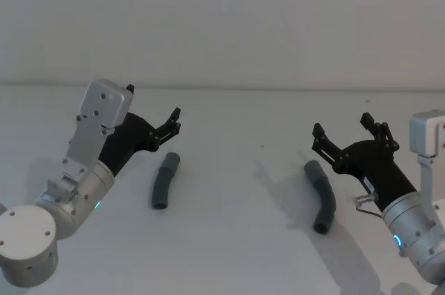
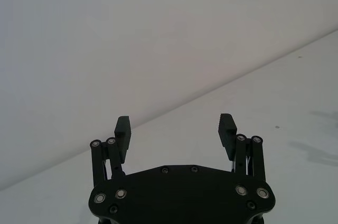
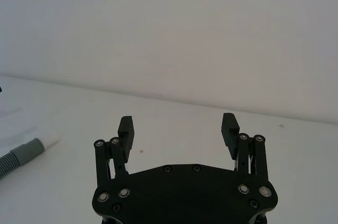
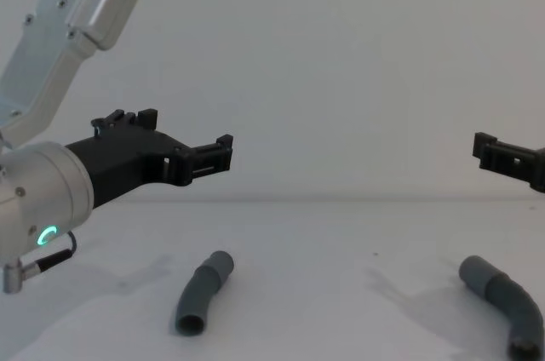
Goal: Use both hands to pick up one end of the pipe from the table, align the ends, and insert them.
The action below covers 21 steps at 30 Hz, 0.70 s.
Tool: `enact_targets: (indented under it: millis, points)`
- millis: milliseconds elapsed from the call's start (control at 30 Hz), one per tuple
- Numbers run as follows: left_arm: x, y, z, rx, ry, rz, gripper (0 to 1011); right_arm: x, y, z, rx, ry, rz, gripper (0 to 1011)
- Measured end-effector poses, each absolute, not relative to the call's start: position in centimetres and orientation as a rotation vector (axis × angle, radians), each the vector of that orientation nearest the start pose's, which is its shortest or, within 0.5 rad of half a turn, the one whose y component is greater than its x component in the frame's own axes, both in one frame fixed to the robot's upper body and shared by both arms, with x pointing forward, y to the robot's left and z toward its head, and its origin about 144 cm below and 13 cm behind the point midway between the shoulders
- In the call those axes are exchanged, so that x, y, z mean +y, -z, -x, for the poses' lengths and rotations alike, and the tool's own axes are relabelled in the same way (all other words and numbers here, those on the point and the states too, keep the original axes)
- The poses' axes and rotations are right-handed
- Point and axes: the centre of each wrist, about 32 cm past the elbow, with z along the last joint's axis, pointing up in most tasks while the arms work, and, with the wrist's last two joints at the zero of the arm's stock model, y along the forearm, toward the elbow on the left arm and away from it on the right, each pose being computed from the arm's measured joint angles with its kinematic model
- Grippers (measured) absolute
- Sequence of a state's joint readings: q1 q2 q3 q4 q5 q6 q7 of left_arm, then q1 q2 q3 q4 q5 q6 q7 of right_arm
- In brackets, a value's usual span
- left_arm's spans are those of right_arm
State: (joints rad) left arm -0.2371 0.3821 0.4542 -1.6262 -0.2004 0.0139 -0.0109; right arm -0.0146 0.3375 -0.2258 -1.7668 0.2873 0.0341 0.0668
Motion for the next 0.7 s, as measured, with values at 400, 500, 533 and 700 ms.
enact_targets:
  millis: [400, 500, 533, 700]
  points:
    - [19.84, -120.44, -49.2, -0.268, -1.124, -0.061, 1001, -23.71, -118.87, -44.33, -0.075, 1.229, -0.026, 1003]
    - [19.84, -120.44, -49.2, -0.268, -1.124, -0.061, 1001, -23.71, -118.87, -44.33, -0.075, 1.23, -0.026, 1003]
    - [19.84, -120.44, -49.2, -0.268, -1.124, -0.061, 1001, -23.71, -118.87, -44.33, -0.075, 1.229, -0.026, 1003]
    - [19.84, -120.44, -49.2, -0.268, -1.124, -0.061, 1001, -23.71, -118.87, -44.33, -0.075, 1.23, -0.026, 1003]
